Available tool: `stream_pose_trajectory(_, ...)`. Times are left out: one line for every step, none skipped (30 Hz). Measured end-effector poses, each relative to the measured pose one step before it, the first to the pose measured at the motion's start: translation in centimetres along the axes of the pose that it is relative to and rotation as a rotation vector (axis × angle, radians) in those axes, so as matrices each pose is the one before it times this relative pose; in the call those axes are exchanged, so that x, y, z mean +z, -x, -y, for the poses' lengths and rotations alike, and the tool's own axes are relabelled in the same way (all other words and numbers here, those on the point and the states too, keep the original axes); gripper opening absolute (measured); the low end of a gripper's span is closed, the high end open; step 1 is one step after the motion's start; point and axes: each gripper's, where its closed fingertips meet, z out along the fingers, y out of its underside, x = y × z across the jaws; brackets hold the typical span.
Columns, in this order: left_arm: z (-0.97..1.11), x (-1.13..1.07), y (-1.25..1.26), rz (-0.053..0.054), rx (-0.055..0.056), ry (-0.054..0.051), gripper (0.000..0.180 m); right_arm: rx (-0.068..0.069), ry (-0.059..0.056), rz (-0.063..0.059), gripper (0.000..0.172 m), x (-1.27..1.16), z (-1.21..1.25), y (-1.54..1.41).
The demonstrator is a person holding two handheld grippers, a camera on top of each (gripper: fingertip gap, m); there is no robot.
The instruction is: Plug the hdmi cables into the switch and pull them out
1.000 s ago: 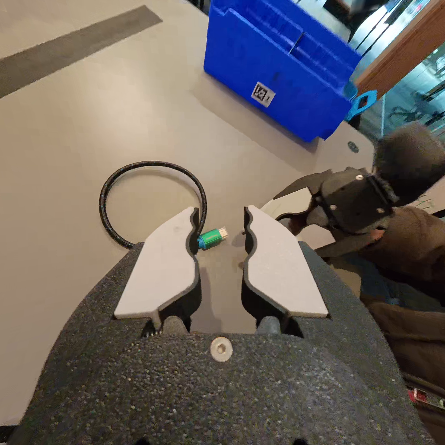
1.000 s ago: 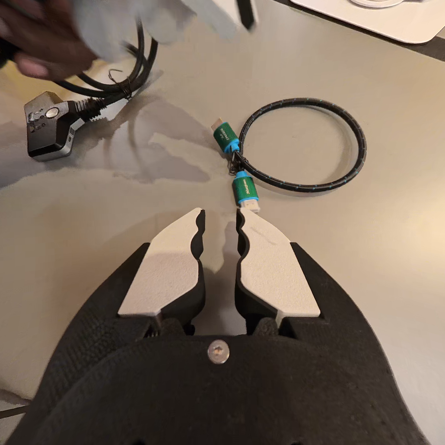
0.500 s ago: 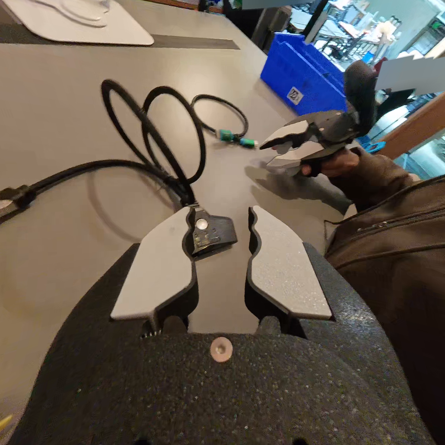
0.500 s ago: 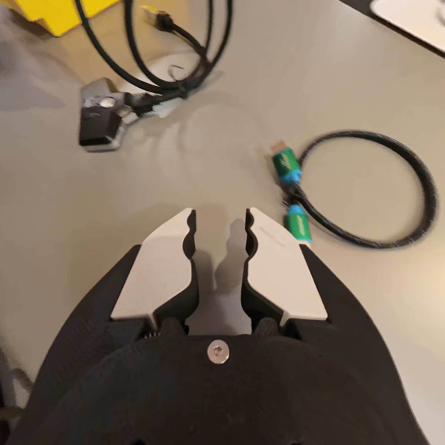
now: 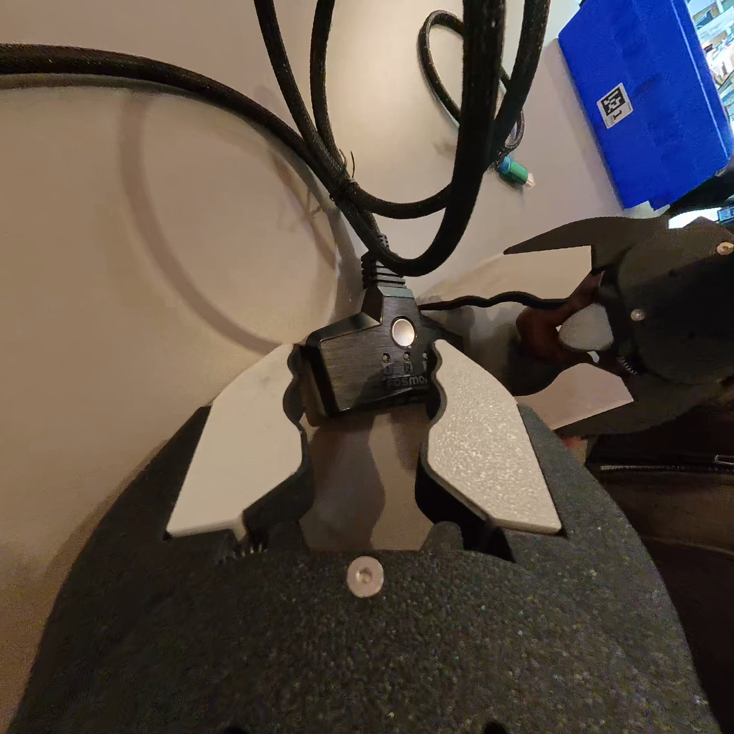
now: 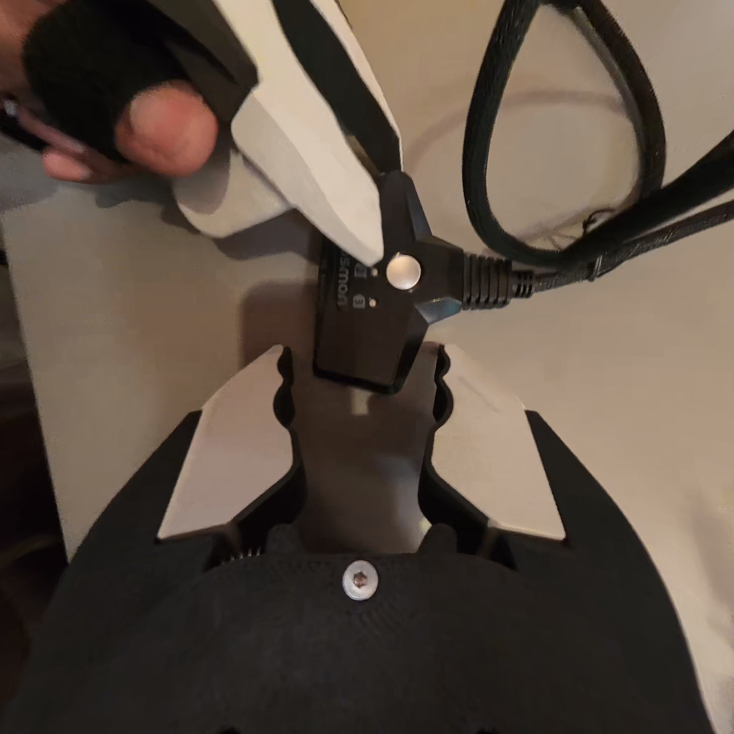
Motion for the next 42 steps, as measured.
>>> stream_pose_trajectory(0.045, 0.165, -0.146, -0.0051, 0.0052, 0.0056, 0.062, 0.0081, -0.0013, -0.0090, 0.066, 0.183, 0.255, -0.123)
stream_pose_trajectory(0.032, 0.149, -0.224, -0.0121, 0.0030, 0.0038, 0.064, 0.0078, -0.0010, -0.0084, 0.062, 0.116, 0.190, -0.196)
stream_pose_trajectory(0.048, 0.075, -0.153, -0.0094, -0.0058, 0.0005, 0.066, -0.0011, 0.0012, 0.0002, 0.058, 0.064, 0.102, -0.095)
stream_pose_trajectory(0.034, -0.012, -0.028, -0.0047, -0.0058, -0.0019, 0.067, -0.0032, 0.0021, 0.0025, 0.057, 0.024, 0.019, -0.044)
stream_pose_trajectory(0.035, -0.031, -0.012, -0.0073, -0.0047, -0.0013, 0.067, 0.0008, 0.0002, 0.0019, 0.057, -0.006, -0.023, -0.040)
stream_pose_trajectory(0.023, -0.076, -0.025, -0.0110, -0.0081, -0.0026, 0.068, 0.0000, -0.0008, 0.0008, 0.055, -0.033, -0.019, -0.037)
stream_pose_trajectory(0.052, -0.040, -0.047, -0.0113, -0.0092, -0.0052, 0.068, 0.0006, -0.0001, 0.0002, 0.053, -0.046, -0.037, -0.035)
stream_pose_trajectory(0.041, -0.044, -0.072, -0.0129, -0.0076, -0.0031, 0.068, 0.0028, -0.0002, 0.0006, 0.052, -0.027, -0.030, -0.029)
stream_pose_trajectory(0.002, -0.058, -0.071, -0.0128, -0.0070, -0.0017, 0.068, 0.0010, -0.0001, -0.0009, 0.053, -0.012, -0.013, -0.011)
stream_pose_trajectory(0.050, -0.073, 0.009, -0.0125, -0.0095, -0.0012, 0.067, -0.0005, 0.0008, -0.0026, 0.052, -0.027, -0.006, -0.009)
stream_pose_trajectory(0.019, -0.054, -0.010, -0.0147, -0.0128, -0.0002, 0.066, -0.0016, 0.0011, -0.0078, 0.052, -0.049, -0.017, -0.090)
stream_pose_trajectory(0.073, -0.057, 0.027, -0.0147, -0.0114, -0.0005, 0.066, -0.0060, 0.0006, -0.0135, 0.052, -0.081, -0.019, -0.175)
stream_pose_trajectory(0.063, -0.051, 0.020, -0.0143, -0.0100, -0.0008, 0.065, -0.0106, 0.0012, -0.0146, 0.051, -0.122, -0.053, -0.217)
stream_pose_trajectory(0.100, -0.058, 0.026, -0.0133, -0.0105, -0.0042, 0.065, -0.0107, 0.0011, -0.0121, 0.051, -0.133, -0.082, -0.217)
stream_pose_trajectory(0.117, -0.091, 0.034, -0.0128, -0.0102, -0.0072, 0.065, -0.0096, -0.0003, -0.0060, 0.051, -0.143, -0.109, -0.180)
stream_pose_trajectory(0.155, -0.079, 0.031, -0.0145, -0.0108, -0.0083, 0.064, -0.0061, -0.0031, -0.0010, 0.051, -0.162, -0.109, -0.151)
stream_pose_trajectory(0.209, -0.069, 0.030, -0.0165, -0.0120, -0.0099, 0.064, -0.0026, -0.0074, 0.0005, 0.051, -0.188, -0.079, -0.158)
stream_pose_trajectory(0.222, -0.041, -0.009, -0.0205, -0.0123, -0.0111, 0.064, -0.0039, -0.0132, 0.0001, 0.051, -0.244, -0.005, -0.177)
stream_pose_trajectory(0.233, 0.001, -0.074, -0.0253, -0.0116, -0.0097, 0.064, -0.0105, -0.0168, -0.0001, 0.051, -0.297, 0.042, -0.161)
stream_pose_trajectory(0.182, 0.105, -0.129, -0.0276, -0.0099, -0.0046, 0.064, -0.0172, -0.0209, 0.0000, 0.050, -0.360, 0.115, -0.153)
stream_pose_trajectory(0.197, 0.156, -0.123, -0.0267, -0.0080, 0.0003, 0.064, -0.0224, -0.0273, 0.0023, 0.050, -0.405, 0.212, -0.116)
stream_pose_trajectory(0.193, 0.203, -0.122, -0.0248, -0.0058, 0.0027, 0.064, -0.0262, -0.0324, 0.0040, 0.050, -0.462, 0.282, -0.088)
stream_pose_trajectory(0.165, 0.260, -0.190, -0.0256, -0.0024, 0.0049, 0.064, -0.0273, -0.0341, 0.0024, 0.050, -0.492, 0.321, -0.112)
stream_pose_trajectory(0.166, 0.386, -0.221, -0.0266, -0.0006, 0.0082, 0.065, -0.0265, -0.0298, 0.0027, 0.049, -0.455, 0.297, -0.108)
stream_pose_trajectory(0.084, 0.489, -0.261, -0.0284, -0.0015, 0.0127, 0.065, -0.0241, -0.0233, 0.0033, 0.049, -0.405, 0.241, -0.107)
stream_pose_trajectory(0.032, 0.573, -0.335, -0.0329, -0.0048, 0.0157, 0.065, -0.0217, -0.0196, 0.0010, 0.049, -0.345, 0.199, -0.114)
stream_pose_trajectory(-0.038, 0.637, -0.379, -0.0378, -0.0075, 0.0192, 0.065, -0.0186, -0.0169, -0.0016, 0.048, -0.300, 0.195, -0.140)
stream_pose_trajectory(-0.099, 0.638, -0.352, -0.0376, -0.0141, 0.0235, 0.064, -0.0157, -0.0163, -0.0025, 0.048, -0.264, 0.181, -0.151)
stream_pose_trajectory(-0.119, 0.560, -0.235, -0.0262, -0.0102, 0.0280, 0.064, -0.0126, -0.0153, 0.0011, 0.048, -0.256, 0.185, -0.131)
stream_pose_trajectory(0.072, 0.435, -0.129, -0.0127, 0.0042, 0.0142, 0.064, -0.0056, -0.0125, 0.0053, 0.047, -0.228, 0.142, -0.096)
stream_pose_trajectory(0.159, 0.314, -0.052, -0.0062, 0.0085, 0.0090, 0.064, 0.0010, -0.0110, 0.0083, 0.047, -0.211, 0.080, -0.110)
stream_pose_trajectory(0.130, 0.247, -0.098, -0.0108, 0.0078, 0.0098, 0.062, 0.0036, -0.0118, 0.0106, 0.047, -0.198, 0.055, -0.096)
stream_pose_trajectory(0.144, 0.205, -0.185, -0.0189, 0.0066, 0.0086, 0.062, 0.0064, -0.0128, 0.0114, 0.047, -0.174, 0.032, -0.085)
stream_pose_trajectory(0.256, 0.186, -0.243, -0.0226, 0.0065, 0.0004, 0.062, 0.0083, -0.0124, 0.0100, 0.047, -0.164, 0.006, -0.090)
stream_pose_trajectory(0.331, 0.194, -0.171, -0.0172, 0.0045, -0.0047, 0.062, 0.0082, -0.0104, 0.0099, 0.046, -0.122, -0.020, -0.069)
stream_pose_trajectory(0.276, 0.247, -0.128, -0.0129, 0.0058, -0.0025, 0.062, 0.0065, -0.0089, 0.0109, 0.046, -0.097, -0.028, -0.038)
stream_pose_trajectory(0.131, 0.340, -0.067, -0.0067, 0.0064, 0.0054, 0.062, 0.0032, -0.0086, 0.0113, 0.046, -0.081, -0.025, 0.020)
stream_pose_trajectory(0.036, 0.366, 0.066, 0.0008, 0.0031, 0.0127, 0.062, -0.0010, -0.0078, 0.0102, 0.046, -0.070, -0.009, 0.061)
stream_pose_trajectory(0.017, 0.353, 0.076, 0.0001, 0.0001, 0.0138, 0.062, -0.0044, -0.0078, 0.0087, 0.047, -0.047, 0.017, 0.081)
stream_pose_trajectory(0.076, 0.355, 0.069, -0.0007, -0.0025, 0.0106, 0.062, -0.0058, -0.0080, 0.0075, 0.046, -0.025, 0.039, 0.090)
stream_pose_trajectory(-0.036, 0.376, 0.126, 0.0041, -0.0034, 0.0150, 0.061, -0.0046, -0.0067, 0.0061, 0.046, -0.012, 0.046, 0.071)
stream_pose_trajectory(-0.225, 0.412, -0.108, -0.0103, 0.0003, 0.0252, 0.056, -0.0034, -0.0010, 0.0036, 0.046, 0.021, -0.029, 0.008)
